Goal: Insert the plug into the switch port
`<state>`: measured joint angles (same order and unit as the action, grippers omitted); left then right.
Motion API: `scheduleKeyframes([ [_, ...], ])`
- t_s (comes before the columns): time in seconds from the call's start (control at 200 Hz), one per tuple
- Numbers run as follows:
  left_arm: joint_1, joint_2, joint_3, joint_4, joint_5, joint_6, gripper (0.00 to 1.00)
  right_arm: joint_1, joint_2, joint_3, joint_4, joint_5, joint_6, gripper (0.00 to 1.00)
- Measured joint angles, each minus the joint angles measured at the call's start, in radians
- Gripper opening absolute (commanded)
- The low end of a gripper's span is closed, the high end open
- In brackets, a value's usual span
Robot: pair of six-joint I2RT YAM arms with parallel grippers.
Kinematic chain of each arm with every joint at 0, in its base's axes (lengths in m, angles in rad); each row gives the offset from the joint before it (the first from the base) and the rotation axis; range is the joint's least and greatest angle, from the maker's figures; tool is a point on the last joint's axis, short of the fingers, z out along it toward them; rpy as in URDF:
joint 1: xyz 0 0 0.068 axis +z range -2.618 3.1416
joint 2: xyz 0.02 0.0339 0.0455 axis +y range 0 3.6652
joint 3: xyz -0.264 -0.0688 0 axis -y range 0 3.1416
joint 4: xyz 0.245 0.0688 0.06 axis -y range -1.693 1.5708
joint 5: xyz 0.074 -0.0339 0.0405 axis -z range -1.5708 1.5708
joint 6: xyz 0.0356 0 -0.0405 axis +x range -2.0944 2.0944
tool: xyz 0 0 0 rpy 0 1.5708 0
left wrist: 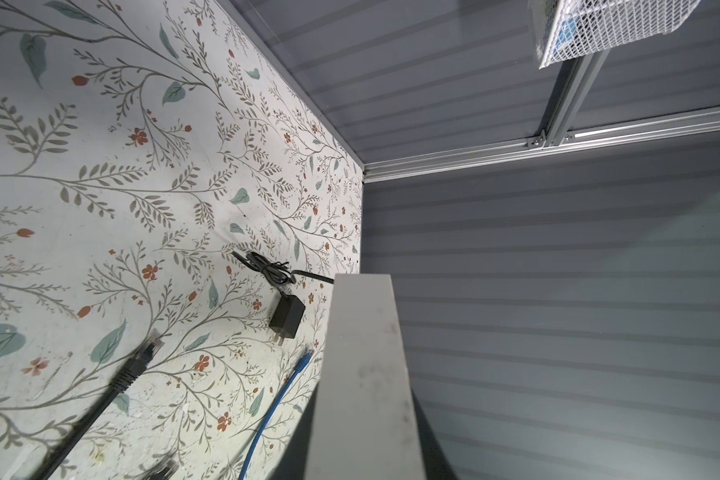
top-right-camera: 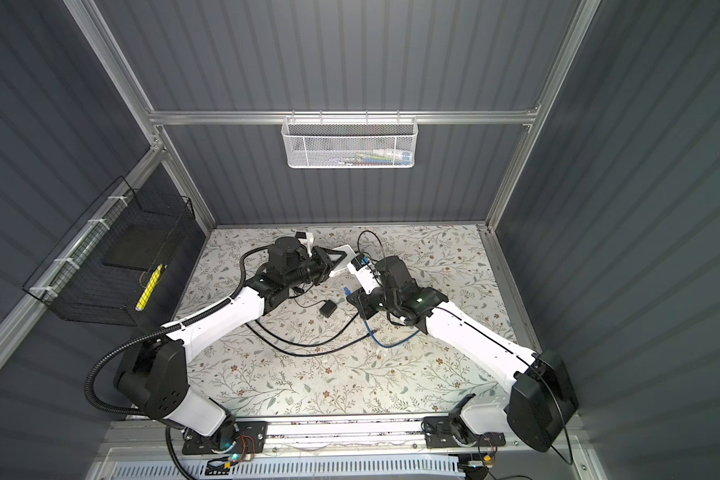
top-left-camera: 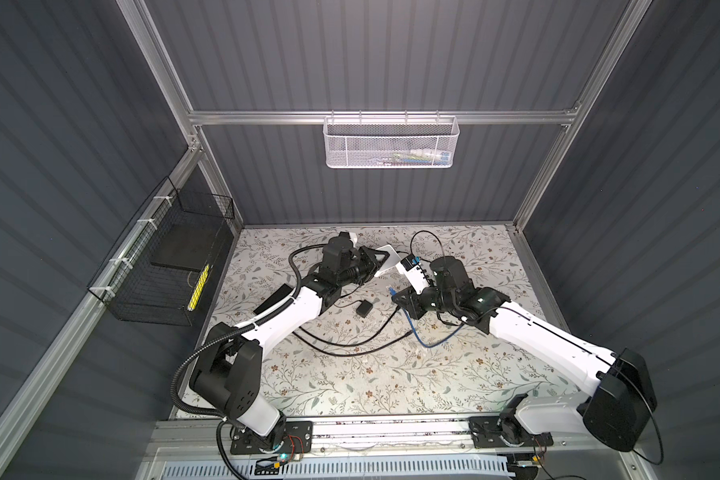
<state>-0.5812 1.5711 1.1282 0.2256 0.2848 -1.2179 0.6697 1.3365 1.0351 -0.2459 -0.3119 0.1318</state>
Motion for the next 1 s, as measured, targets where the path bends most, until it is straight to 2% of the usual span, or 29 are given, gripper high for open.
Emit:
scheduleKeyframes([
  [0.695, -0.003, 0.0, -0.023, 0.056, 0.016, 0.002, 0.0, -0.021, 0.032, 0.047, 0.014, -0.036, 0.048, 0.0],
  [1.0, -0.013, 0.0, -0.023, 0.105, 0.071, 0.037, 0.0, -0.032, 0.032, 0.063, 0.022, -0.049, 0.079, 0.0],
])
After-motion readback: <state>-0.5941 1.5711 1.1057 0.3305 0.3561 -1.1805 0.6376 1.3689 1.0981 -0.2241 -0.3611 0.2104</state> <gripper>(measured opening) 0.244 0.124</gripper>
